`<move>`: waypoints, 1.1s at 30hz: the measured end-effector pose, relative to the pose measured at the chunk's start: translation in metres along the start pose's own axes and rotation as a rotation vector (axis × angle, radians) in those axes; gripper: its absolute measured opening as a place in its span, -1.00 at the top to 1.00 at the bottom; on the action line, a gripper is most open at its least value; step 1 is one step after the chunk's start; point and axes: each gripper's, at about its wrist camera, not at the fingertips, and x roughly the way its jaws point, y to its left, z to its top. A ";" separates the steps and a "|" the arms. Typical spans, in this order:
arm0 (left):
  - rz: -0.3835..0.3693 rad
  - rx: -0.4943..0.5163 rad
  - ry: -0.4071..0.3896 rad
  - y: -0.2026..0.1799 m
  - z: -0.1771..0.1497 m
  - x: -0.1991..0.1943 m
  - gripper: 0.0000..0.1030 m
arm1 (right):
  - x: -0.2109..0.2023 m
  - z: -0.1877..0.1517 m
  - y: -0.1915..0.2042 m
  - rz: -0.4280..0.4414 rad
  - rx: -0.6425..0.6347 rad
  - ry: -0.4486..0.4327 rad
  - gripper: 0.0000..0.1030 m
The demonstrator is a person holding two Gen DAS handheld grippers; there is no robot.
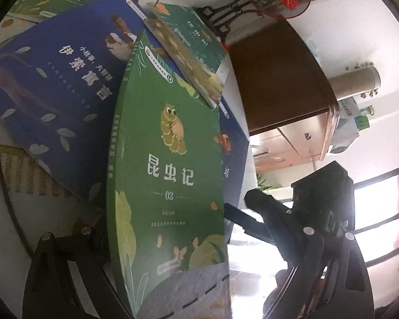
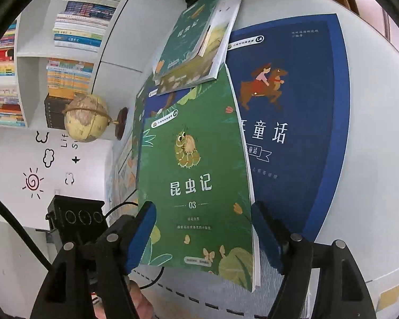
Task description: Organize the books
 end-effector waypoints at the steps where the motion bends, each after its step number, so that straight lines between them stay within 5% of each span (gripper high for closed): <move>1: -0.012 -0.018 0.003 0.001 0.001 0.000 -0.68 | 0.000 0.000 0.002 -0.003 -0.007 0.001 -0.42; 4: -0.151 -0.148 0.020 0.013 0.007 -0.009 -0.17 | 0.000 -0.002 0.008 -0.031 -0.021 0.004 -0.44; 7: -0.261 -0.235 0.038 0.019 0.016 -0.013 0.12 | -0.003 -0.002 0.005 -0.049 -0.018 0.029 -0.43; 12: -0.426 -0.388 0.065 0.024 0.020 -0.011 0.12 | -0.016 -0.018 -0.012 -0.010 0.040 0.062 -0.49; 19: -0.468 -0.435 0.112 0.023 0.016 -0.009 0.12 | -0.008 -0.011 -0.033 0.249 0.199 0.048 -0.45; 23: -0.320 -0.342 0.124 0.018 0.014 -0.012 0.11 | -0.003 -0.003 -0.022 0.240 0.158 0.013 0.32; 30: 0.128 0.033 0.169 -0.020 -0.013 -0.001 0.11 | 0.003 -0.009 0.016 -0.038 -0.105 0.020 0.46; 33: 0.230 0.162 0.138 -0.035 -0.031 -0.003 0.11 | 0.010 -0.017 0.040 -0.201 -0.297 0.040 0.47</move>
